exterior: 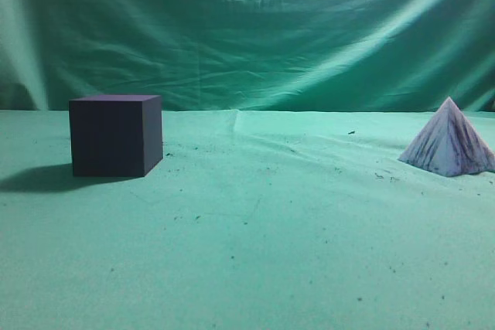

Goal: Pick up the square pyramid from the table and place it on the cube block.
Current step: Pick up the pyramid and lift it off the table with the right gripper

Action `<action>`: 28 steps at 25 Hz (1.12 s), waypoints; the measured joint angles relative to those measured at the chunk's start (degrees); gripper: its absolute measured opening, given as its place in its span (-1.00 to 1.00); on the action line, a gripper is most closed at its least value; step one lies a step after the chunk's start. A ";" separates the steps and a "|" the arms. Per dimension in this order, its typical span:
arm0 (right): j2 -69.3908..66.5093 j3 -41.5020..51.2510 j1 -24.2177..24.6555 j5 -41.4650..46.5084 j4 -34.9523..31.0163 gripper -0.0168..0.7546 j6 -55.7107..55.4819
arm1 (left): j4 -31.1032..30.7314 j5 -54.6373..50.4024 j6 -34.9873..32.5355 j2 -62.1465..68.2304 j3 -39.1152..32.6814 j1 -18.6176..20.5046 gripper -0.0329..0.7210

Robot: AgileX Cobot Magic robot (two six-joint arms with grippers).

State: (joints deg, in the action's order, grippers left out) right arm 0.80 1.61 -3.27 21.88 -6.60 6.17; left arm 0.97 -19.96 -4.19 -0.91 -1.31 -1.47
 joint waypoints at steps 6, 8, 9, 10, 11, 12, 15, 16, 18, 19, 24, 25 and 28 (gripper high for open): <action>0.00 0.00 0.00 0.00 0.00 -0.77 0.00 | 0.00 0.00 0.00 0.00 0.00 0.00 -0.91; 0.00 0.00 0.00 0.00 0.00 -0.77 0.00 | 0.00 0.00 0.00 0.00 0.00 0.00 -0.91; 0.00 0.00 0.00 0.00 0.00 -0.77 0.00 | 0.00 0.00 0.00 0.00 0.00 0.00 -0.91; 0.00 0.00 0.00 0.00 0.00 -0.77 0.00 | 0.00 0.00 0.00 0.00 0.00 0.00 -0.91; 0.00 0.00 0.00 0.00 0.00 -0.77 0.00 | 0.00 0.00 0.00 0.00 0.00 0.00 -0.91; 0.00 0.00 0.00 0.00 0.00 -0.77 0.00 | 0.00 0.00 0.00 0.00 0.00 0.00 -0.91; 0.00 0.00 0.00 0.00 0.00 -0.77 0.00 | 0.00 0.00 0.00 0.00 0.00 0.00 -0.91; 0.00 0.00 0.00 0.00 0.00 -0.77 0.00 | 0.00 0.00 0.00 0.00 0.00 0.00 -0.91; 0.00 0.00 0.00 0.00 0.00 -0.77 0.00 | 0.00 0.00 0.00 0.00 0.00 0.00 -0.91; 0.00 0.00 0.00 0.00 0.00 -0.77 0.00 | 0.00 0.00 0.00 0.00 0.00 0.00 -0.91; 0.00 0.00 0.00 -4.49 -1.19 -0.77 0.00 | 0.00 0.00 0.00 0.00 0.00 0.00 -0.91; 0.00 0.00 0.00 -7.51 -2.58 -0.77 0.00 | 0.00 0.00 0.00 0.00 0.00 0.00 -0.91; 0.00 0.10 0.00 -14.91 -6.20 -0.77 0.00 | 0.00 0.00 0.00 0.00 0.00 0.00 -0.91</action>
State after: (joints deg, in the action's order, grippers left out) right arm 0.80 1.70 -3.27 6.97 -12.80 6.17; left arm 0.97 -19.96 -4.19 -0.91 -1.31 -1.47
